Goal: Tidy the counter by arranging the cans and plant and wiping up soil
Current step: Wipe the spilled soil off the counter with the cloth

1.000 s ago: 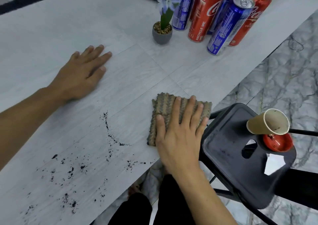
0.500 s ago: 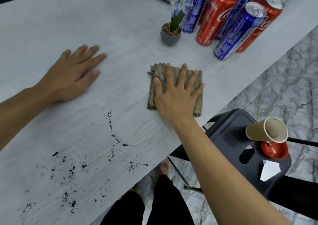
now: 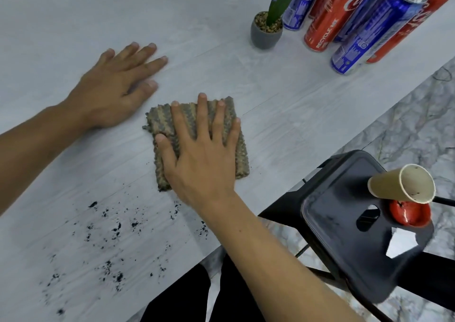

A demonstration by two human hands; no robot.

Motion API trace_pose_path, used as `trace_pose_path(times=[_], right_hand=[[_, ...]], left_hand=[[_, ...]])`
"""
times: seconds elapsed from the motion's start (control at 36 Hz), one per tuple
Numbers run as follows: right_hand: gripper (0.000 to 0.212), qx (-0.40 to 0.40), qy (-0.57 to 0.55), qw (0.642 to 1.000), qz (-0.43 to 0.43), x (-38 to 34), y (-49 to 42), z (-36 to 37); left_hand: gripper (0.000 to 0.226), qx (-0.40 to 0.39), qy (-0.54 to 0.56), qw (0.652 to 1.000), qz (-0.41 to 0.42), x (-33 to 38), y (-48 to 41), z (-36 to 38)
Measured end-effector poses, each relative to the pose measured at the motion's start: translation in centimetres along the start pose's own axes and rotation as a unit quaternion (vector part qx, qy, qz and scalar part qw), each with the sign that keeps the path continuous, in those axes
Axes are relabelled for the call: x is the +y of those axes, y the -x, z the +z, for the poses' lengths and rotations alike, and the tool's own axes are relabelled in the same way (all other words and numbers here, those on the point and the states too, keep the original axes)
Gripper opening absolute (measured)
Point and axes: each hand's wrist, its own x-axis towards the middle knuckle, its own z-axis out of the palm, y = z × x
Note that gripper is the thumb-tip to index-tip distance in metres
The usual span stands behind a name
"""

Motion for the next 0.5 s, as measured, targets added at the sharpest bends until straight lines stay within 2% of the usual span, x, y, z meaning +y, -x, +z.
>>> trace_pose_path(times=[0.25, 0.5], right_hand=[[0.064, -0.006, 0.011, 1.0, -0.002, 1.5, 5.5, -0.3], [0.069, -0.007, 0.02, 0.996, 0.091, 5.1, 9.7, -1.8]], left_hand=[[0.061, 0.002, -0.012, 1.0, 0.0, -0.1, 0.0, 0.1], [0.061, 0.006, -0.005, 1.0, 0.001, 0.3, 0.2, -0.1]])
